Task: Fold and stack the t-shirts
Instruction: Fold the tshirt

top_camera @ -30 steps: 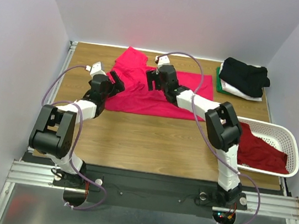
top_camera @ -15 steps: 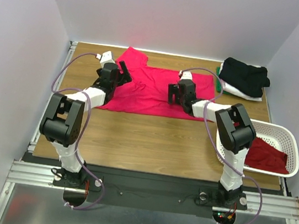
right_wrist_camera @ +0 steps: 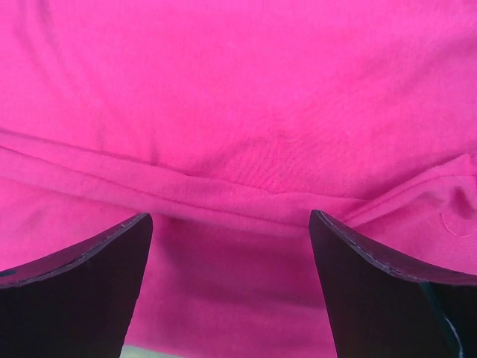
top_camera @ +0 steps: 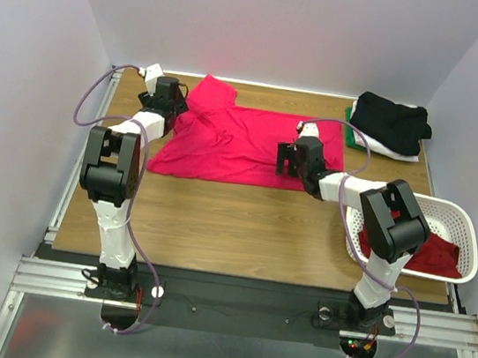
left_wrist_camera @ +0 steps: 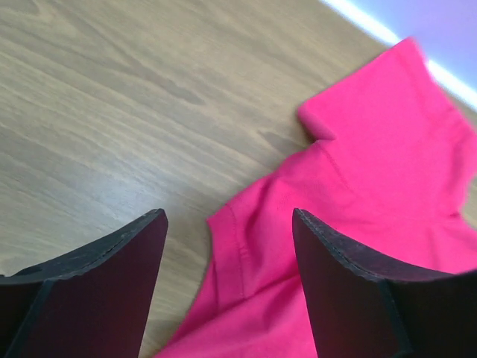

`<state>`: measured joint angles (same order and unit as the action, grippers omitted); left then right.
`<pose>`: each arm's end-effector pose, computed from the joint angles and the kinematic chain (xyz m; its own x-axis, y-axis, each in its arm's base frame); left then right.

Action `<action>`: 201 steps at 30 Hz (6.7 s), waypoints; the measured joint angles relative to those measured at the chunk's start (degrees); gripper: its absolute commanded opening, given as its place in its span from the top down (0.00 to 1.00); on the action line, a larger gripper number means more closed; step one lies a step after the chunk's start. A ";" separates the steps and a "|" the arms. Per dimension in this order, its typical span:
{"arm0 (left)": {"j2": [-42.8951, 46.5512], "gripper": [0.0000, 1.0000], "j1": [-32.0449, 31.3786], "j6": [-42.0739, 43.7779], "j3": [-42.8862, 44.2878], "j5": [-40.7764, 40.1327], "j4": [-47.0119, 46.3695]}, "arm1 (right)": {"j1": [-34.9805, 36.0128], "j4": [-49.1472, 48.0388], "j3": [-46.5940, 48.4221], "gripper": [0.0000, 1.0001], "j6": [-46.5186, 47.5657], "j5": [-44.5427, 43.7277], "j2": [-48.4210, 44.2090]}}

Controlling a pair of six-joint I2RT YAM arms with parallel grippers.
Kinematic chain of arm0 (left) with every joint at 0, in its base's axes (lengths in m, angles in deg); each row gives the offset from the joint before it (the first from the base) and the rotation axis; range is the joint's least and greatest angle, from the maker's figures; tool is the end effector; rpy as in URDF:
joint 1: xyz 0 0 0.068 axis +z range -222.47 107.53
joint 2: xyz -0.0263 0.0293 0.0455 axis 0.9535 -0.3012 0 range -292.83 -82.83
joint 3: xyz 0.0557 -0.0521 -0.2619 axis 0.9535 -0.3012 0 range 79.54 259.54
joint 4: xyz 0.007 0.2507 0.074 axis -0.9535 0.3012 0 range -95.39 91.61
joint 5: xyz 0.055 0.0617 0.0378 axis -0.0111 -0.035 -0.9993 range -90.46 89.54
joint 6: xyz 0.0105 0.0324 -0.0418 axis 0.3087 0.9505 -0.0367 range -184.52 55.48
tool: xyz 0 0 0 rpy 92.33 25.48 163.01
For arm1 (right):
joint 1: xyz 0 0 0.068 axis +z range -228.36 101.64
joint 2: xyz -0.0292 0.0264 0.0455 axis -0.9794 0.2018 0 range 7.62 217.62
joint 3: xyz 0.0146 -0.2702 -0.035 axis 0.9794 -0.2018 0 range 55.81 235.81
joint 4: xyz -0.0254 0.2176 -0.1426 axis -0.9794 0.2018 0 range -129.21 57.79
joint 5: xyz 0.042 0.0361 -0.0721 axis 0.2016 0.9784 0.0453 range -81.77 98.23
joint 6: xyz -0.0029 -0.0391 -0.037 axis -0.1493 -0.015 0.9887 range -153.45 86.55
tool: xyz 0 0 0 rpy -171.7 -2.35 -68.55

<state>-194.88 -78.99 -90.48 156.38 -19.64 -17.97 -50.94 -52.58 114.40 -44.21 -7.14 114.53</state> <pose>0.4516 -0.0397 0.2246 -0.2588 -0.3866 -0.8852 -0.3418 0.8938 -0.2904 0.3534 0.1728 0.1610 -0.5465 -0.0807 -0.8336 -0.1518 0.9884 0.0039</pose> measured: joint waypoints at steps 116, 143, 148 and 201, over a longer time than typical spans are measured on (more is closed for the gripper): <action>-5.55 0.16 -9.49 4.20 -0.13 9.20 3.98 | -5.33 -1.05 3.34 0.07 -4.17 3.80 4.55; 12.92 0.15 -13.03 0.20 -29.62 8.59 -9.18 | 0.24 -3.96 -25.27 0.07 -11.06 4.70 -19.43; 15.63 0.12 -14.78 -0.26 -33.00 7.08 -9.77 | 1.57 -4.31 -28.33 0.07 -12.46 5.09 -22.60; -30.10 0.10 -3.04 15.93 52.78 17.59 25.66 | -20.02 10.36 6.91 0.02 -7.87 9.62 2.58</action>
<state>-224.98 -82.03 -74.54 209.16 -2.04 7.69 -70.96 -42.22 121.30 -52.08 2.47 117.11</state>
